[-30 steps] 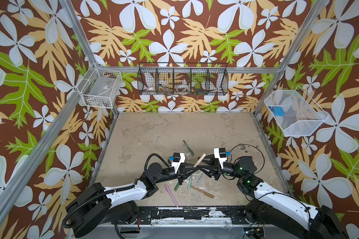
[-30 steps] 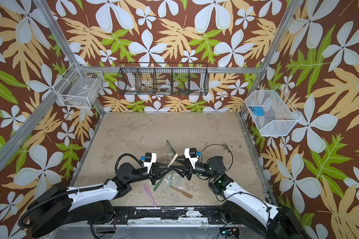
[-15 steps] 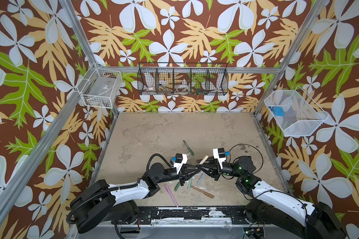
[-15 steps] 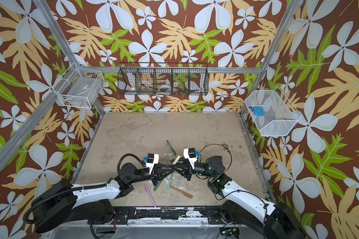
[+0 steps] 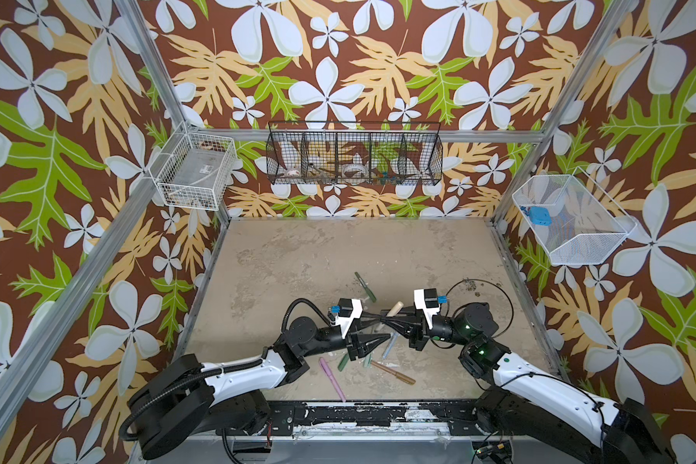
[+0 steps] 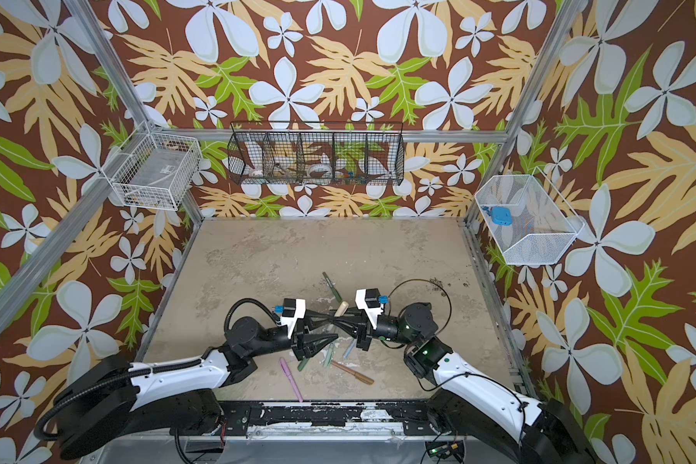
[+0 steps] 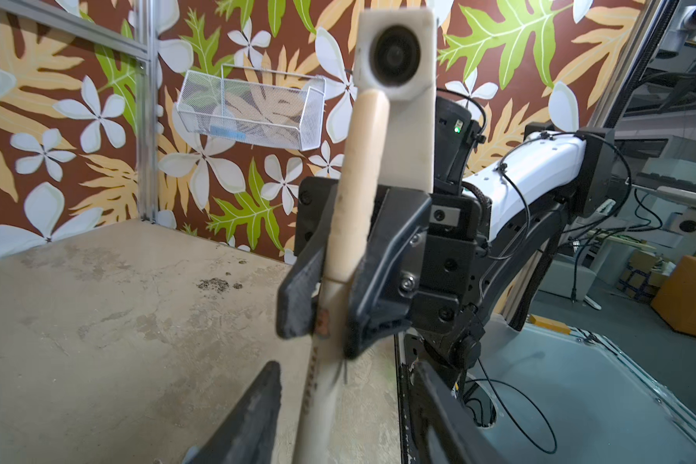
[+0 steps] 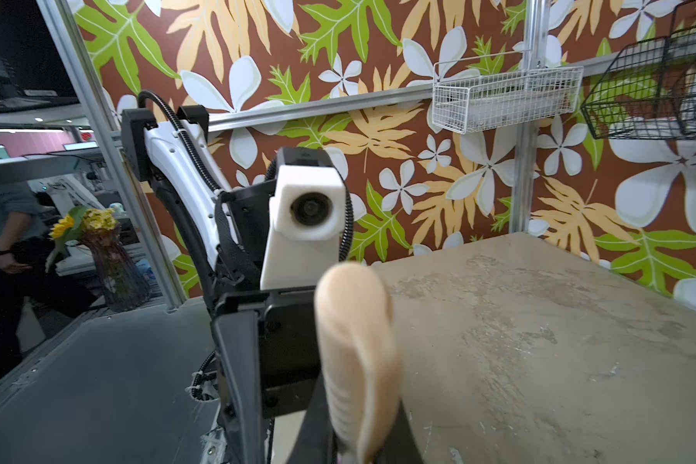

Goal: Open the pen caps
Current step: 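Pull the pen body away with right gripper while left gripper holds the cap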

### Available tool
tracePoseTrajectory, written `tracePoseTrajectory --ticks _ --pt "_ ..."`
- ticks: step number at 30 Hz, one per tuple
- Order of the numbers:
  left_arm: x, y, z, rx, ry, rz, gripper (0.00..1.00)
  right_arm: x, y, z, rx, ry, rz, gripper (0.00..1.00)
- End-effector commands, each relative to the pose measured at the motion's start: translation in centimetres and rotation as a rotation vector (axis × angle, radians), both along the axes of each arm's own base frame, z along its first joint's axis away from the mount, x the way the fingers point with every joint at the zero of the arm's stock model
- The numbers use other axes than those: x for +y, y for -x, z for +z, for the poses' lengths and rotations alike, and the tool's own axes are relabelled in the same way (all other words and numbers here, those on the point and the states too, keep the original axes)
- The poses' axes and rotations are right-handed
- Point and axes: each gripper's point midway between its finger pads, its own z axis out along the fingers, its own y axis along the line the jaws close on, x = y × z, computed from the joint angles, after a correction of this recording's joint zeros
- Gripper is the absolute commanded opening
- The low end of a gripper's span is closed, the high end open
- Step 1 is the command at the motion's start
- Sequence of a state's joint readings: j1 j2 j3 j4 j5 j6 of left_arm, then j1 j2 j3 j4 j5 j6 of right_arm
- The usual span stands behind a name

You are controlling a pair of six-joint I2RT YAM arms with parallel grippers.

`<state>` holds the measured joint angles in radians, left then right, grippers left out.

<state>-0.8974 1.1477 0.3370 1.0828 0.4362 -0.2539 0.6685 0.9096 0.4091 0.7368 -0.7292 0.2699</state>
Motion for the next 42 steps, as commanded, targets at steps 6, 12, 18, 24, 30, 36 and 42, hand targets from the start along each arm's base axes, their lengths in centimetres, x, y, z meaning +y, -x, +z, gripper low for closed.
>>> tracePoseTrajectory --ticks 6,12,18,24,30,36,42 --pt "3.6 -1.7 2.0 -0.048 0.058 0.225 0.76 0.9 -3.5 -3.2 -0.041 0.221 -0.251 0.0" --pt "3.6 -1.5 2.1 -0.062 0.047 0.22 0.76 4.2 -2.9 -5.8 -0.049 0.364 -0.194 0.0" --pt "4.0 -2.1 2.1 -0.049 0.052 0.26 0.73 5.2 -2.3 -6.7 -0.069 0.411 -0.163 0.0" --pt "4.9 -3.1 2.0 -0.033 0.054 0.334 0.61 5.6 -1.2 -6.5 -0.091 0.401 -0.101 0.0" --pt "4.3 -2.7 1.9 -0.042 0.037 0.299 0.37 5.6 -0.7 -6.6 -0.104 0.406 -0.074 0.0" --pt "3.1 -2.2 1.4 -0.044 0.009 0.232 0.32 5.7 -0.6 -6.6 -0.106 0.409 -0.062 0.0" --pt "2.7 -2.3 1.1 -0.036 -0.006 0.222 0.18 5.7 -0.3 -6.5 -0.113 0.409 -0.047 0.0"
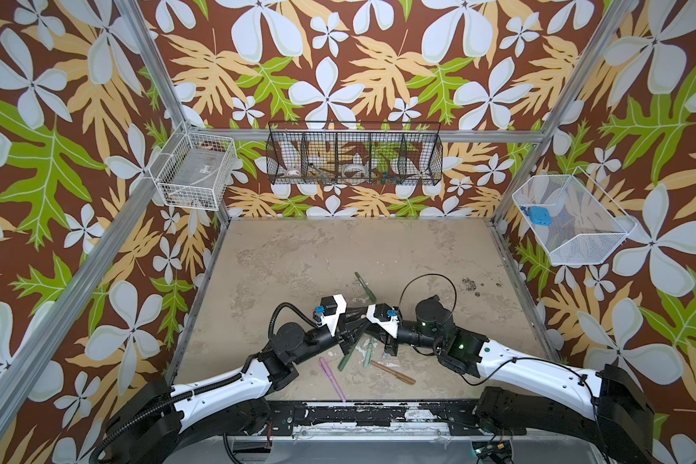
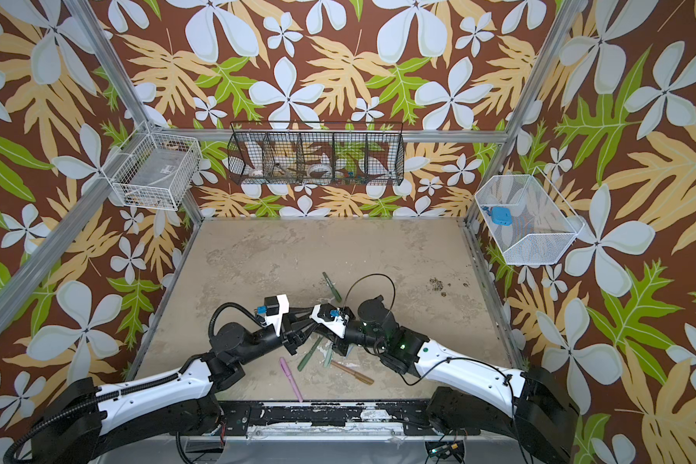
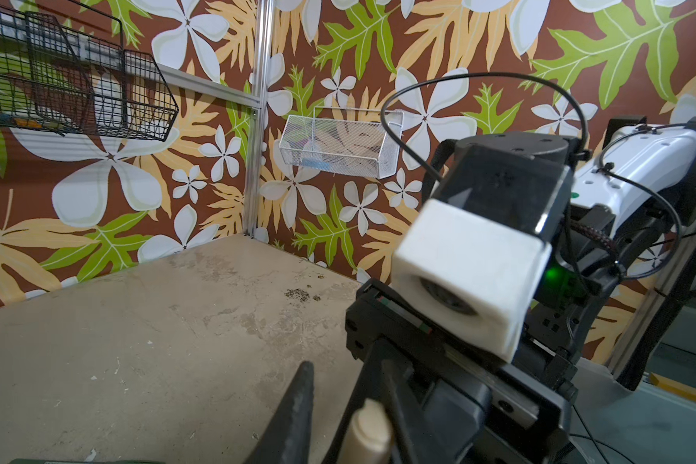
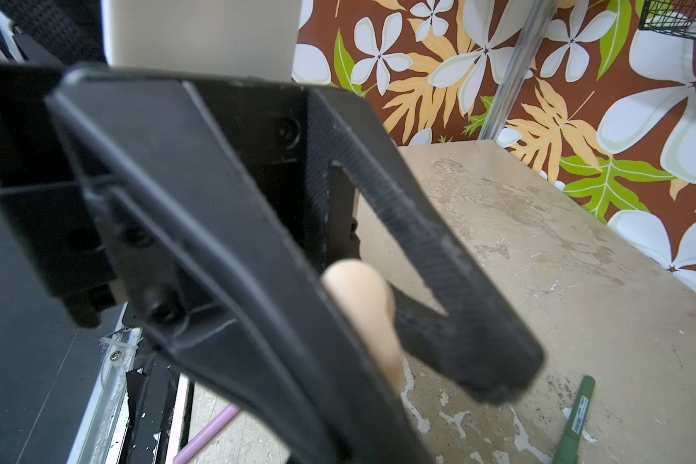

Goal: Open the pen caps
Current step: 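Pull the pen body away with right gripper while left gripper holds the cap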

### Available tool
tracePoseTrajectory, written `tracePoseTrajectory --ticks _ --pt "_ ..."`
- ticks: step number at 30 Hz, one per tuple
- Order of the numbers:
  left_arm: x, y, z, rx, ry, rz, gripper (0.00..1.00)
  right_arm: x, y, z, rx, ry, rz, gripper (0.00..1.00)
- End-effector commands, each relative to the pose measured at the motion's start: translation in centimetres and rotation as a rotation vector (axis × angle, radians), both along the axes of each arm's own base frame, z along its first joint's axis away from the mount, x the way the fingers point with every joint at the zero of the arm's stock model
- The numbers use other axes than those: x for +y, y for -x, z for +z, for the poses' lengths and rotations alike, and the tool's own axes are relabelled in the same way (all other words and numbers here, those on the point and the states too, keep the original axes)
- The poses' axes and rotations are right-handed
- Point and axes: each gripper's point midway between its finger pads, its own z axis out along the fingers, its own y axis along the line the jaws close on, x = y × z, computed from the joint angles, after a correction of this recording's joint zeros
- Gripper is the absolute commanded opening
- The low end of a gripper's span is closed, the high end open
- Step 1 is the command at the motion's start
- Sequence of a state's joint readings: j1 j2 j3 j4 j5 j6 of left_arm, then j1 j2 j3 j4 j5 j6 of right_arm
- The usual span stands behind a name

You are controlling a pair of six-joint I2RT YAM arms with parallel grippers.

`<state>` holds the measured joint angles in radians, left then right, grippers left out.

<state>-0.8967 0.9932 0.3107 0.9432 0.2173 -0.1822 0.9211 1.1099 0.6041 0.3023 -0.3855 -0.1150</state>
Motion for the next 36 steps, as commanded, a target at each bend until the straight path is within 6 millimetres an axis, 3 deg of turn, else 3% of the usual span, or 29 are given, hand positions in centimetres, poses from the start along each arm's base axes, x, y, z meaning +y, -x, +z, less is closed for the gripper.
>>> tracePoseTrajectory --ticks 1,4,6,10,11,12,20,24,27,36 --pt "-0.2 0.0 0.3 -0.007 -0.001 -0.011 0.13 0.2 0.3 0.6 -0.02 -0.014 0.026 0.0" --pt "-0.3 0.1 0.5 -0.006 -0.001 -0.015 0.01 0.2 0.3 0.7 -0.017 -0.015 0.019 0.0" --pt "-0.2 -0.2 0.4 0.005 -0.003 0.001 0.0 0.1 0.0 0.7 -0.012 -0.011 0.002 0.0" --pt "0.6 -1.5 0.8 0.057 0.029 0.083 0.0 -0.2 -0.2 0.9 -0.005 -0.017 -0.016 0.63" --pt "1.0 -1.9 0.9 0.068 0.042 0.11 0.0 -0.3 -0.2 1.0 -0.009 -0.021 -0.02 0.72" --pt "1.5 -2.2 1.0 0.083 0.056 0.14 0.0 -0.5 -0.2 1.1 -0.011 -0.023 -0.024 0.74" --pt "3.4 -3.0 1.4 0.115 0.115 0.207 0.0 -0.8 -1.0 0.4 0.007 0.002 -0.054 0.59" --pt "3.2 -2.3 1.7 0.106 0.137 0.153 0.0 -0.1 -0.7 -0.1 0.032 0.006 -0.02 0.52" --pt "2.9 -1.5 1.9 0.084 0.146 0.107 0.0 0.1 -0.8 -0.4 0.048 0.012 -0.02 0.4" --pt "2.2 -1.1 1.8 0.087 0.144 0.057 0.0 0.8 -0.7 -1.0 0.08 0.02 0.007 0.25"
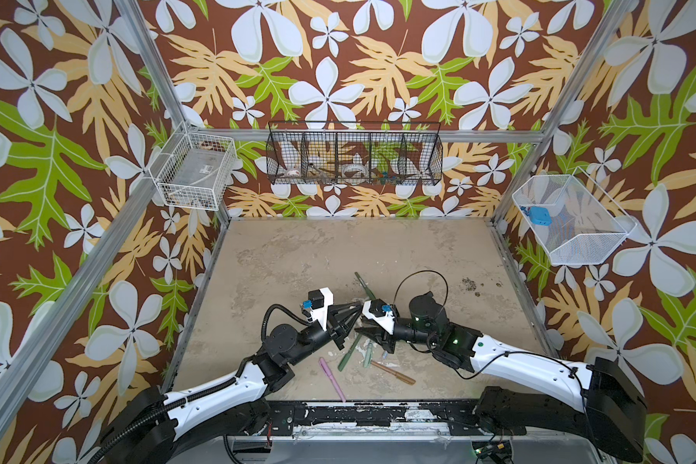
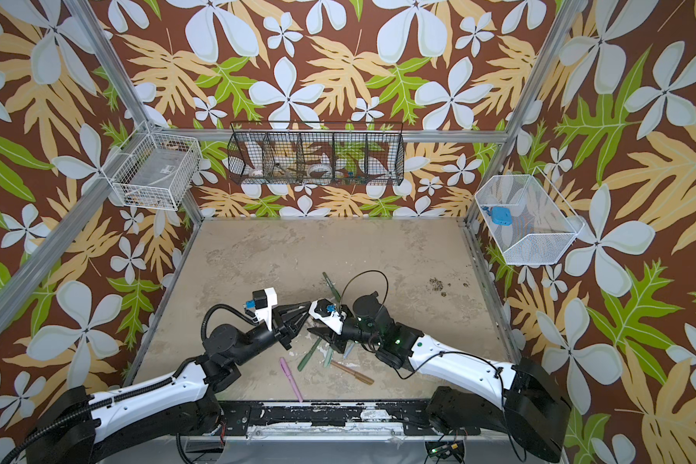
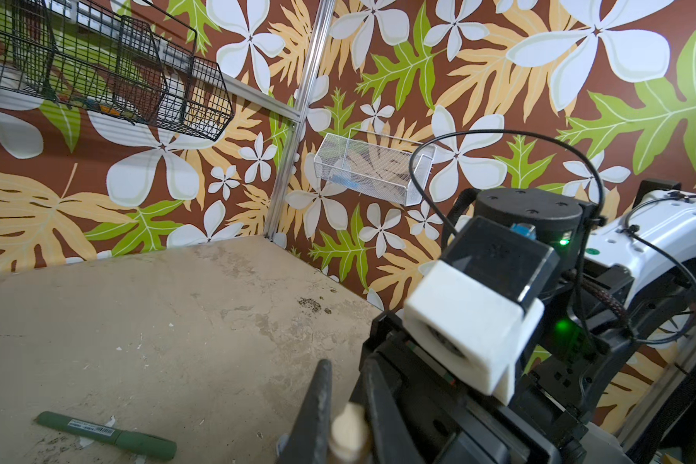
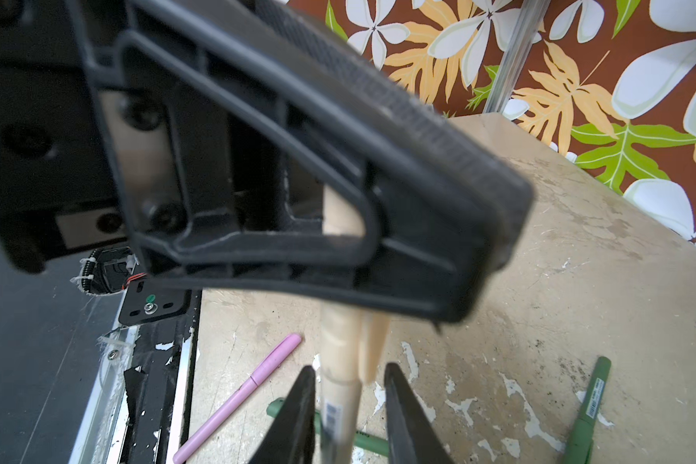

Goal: Open the pen caps
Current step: 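Pull the pen body away with right gripper while left gripper holds the cap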

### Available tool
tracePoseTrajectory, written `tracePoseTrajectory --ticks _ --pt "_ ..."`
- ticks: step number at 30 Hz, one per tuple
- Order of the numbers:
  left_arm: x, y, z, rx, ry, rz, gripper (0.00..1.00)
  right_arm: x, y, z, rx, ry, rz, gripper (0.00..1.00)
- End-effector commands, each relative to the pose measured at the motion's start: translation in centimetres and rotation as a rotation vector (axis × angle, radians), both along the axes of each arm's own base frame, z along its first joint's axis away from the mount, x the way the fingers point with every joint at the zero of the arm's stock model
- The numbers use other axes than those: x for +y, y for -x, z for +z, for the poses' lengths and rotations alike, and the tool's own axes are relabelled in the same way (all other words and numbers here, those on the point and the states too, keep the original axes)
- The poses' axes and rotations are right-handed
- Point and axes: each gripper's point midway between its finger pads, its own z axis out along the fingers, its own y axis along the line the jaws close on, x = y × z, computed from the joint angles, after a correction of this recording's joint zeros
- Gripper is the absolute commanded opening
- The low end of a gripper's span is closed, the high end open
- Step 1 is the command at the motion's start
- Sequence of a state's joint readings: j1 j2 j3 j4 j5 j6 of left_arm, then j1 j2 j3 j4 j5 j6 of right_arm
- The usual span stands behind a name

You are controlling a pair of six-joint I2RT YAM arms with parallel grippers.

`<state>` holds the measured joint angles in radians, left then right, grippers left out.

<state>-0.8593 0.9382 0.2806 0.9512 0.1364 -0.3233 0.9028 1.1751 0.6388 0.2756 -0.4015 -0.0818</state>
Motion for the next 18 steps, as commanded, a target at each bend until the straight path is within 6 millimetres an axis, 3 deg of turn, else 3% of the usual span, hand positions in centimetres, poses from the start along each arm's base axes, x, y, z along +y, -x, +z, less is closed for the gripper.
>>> tracePoseTrajectory --ticks 1,5,12,18 --pt "-0.1 0.4 1.2 -0.025 0.042 -0.026 0.0 0.3 0.2 0.3 0.01 -0.014 0.02 0.21" --pt "0.1 -1.1 0.5 0.039 0.028 0.041 0.0 0.3 0.2 0.1 0.012 -0.007 0.018 0.0" --pt "0.9 -4.1 -1.3 0.182 0.015 0.192 0.0 0.8 -1.0 -1.8 0.046 0.059 -0.02 0.0" --pt "5.0 -6.5 -2.9 0.263 0.048 0.424 0.0 0.8 -2.2 -3.1 0.061 0.103 -0.074 0.0"
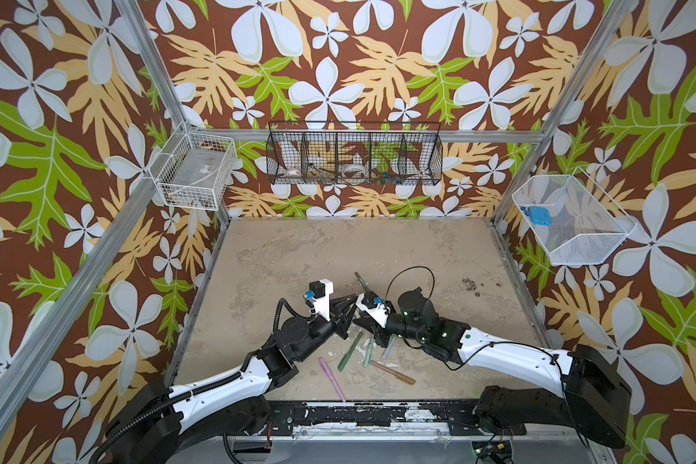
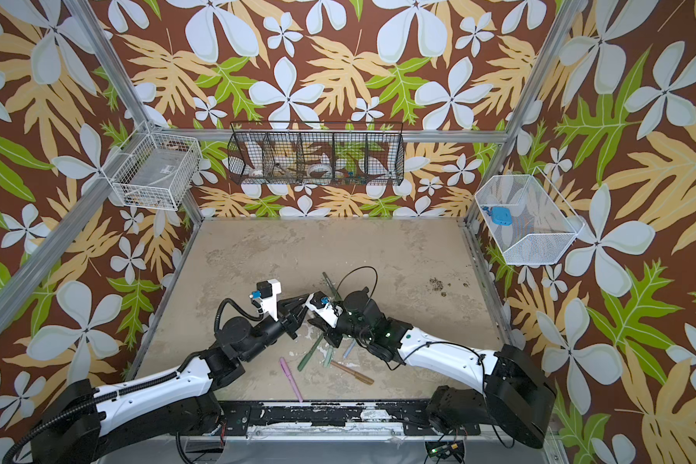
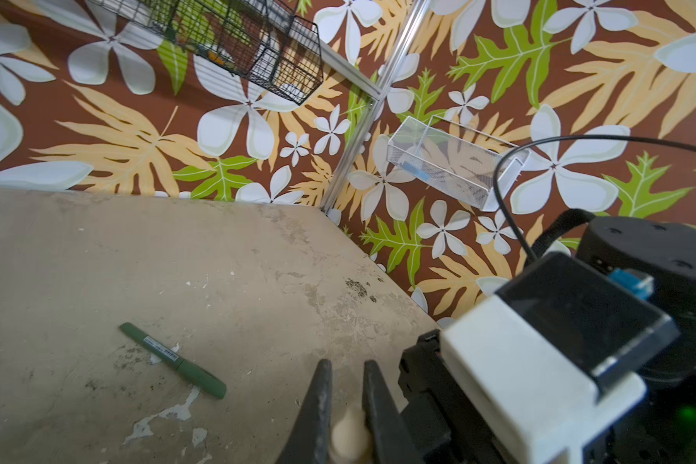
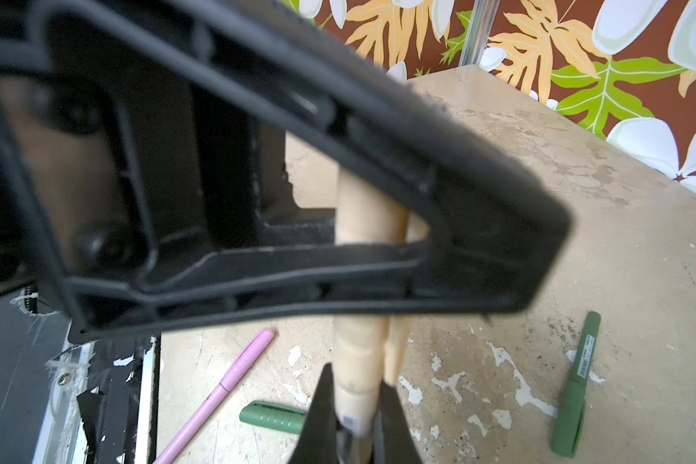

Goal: Open the pen caps
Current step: 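Pull the pen body away with right gripper while left gripper holds the cap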

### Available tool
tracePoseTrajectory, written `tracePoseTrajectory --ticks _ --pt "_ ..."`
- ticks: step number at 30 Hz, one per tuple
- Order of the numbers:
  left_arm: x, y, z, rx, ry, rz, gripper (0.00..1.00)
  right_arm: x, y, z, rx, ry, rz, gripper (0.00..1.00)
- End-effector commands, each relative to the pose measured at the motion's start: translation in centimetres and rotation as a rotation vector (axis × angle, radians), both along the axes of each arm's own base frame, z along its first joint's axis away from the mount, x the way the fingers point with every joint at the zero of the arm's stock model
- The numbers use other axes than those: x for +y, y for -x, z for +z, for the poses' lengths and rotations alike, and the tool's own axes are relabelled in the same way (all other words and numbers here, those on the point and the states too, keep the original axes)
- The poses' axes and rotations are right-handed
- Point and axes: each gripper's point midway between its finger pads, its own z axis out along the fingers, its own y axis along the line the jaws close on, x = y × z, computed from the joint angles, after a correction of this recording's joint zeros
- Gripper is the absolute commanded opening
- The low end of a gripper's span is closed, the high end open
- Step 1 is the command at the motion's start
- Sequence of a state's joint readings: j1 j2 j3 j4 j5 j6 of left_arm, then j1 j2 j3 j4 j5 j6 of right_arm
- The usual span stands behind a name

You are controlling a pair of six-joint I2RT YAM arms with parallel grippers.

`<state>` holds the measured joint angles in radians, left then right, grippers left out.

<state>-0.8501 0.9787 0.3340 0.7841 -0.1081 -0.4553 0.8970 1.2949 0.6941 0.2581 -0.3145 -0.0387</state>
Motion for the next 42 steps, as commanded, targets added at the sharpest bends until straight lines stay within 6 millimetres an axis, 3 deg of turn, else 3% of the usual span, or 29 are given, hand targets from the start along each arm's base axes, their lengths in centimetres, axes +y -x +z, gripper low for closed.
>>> tracePoseTrajectory --ticks 1,9,18,42 --pt "3.7 -2.3 -0.2 0.037 0.05 0.206 0.0 0.2 0.4 -0.9 0.006 0.037 0.026 0.0" --pt "5.6 -2.5 0.3 0.038 0.146 0.186 0.0 0.6 0.2 -2.6 0.048 0.087 0.036 0.0" --pt "4.3 -1.4 1.8 -0.02 0.16 0.055 0.0 1.4 0.7 -3.9 0.09 0.126 0.091 0.0" --pt "3.9 0.7 3.3 -0.118 0.215 -0.14 0.0 1.4 2.8 -5.1 0.218 0.103 0.264 0.0"
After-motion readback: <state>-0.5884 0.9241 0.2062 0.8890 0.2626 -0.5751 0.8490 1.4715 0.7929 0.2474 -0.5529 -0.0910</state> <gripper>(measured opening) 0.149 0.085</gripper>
